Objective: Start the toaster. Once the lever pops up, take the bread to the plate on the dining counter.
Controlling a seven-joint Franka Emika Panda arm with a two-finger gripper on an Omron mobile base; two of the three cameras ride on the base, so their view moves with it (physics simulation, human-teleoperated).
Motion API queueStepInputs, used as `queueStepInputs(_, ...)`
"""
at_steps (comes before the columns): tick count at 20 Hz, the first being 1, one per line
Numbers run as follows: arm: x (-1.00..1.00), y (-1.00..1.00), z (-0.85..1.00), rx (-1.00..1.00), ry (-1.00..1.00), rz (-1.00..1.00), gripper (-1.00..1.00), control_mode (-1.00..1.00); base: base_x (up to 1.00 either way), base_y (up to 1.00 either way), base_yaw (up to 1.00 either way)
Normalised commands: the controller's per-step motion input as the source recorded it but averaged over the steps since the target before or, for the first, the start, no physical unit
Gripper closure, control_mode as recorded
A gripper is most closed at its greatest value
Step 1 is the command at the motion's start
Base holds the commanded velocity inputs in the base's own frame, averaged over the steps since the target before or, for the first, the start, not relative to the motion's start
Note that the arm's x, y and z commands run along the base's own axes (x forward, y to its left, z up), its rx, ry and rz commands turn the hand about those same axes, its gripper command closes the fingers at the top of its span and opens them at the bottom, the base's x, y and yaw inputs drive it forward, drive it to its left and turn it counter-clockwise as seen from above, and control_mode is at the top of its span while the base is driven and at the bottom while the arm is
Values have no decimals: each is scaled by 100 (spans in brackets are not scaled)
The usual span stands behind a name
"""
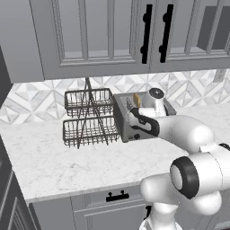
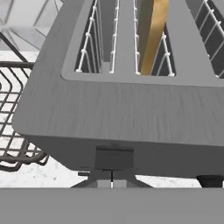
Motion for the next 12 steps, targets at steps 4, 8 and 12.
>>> queueStepInputs(4, 21, 0, -10, 0, 0, 0, 100, -100, 0, 0, 0)
queueStepInputs(8, 18, 0, -12, 0, -1, 0, 100, -100, 0, 0, 0)
queueStepInputs(12, 1, 0, -29, 0, 0, 0, 100, -100, 0, 0, 0)
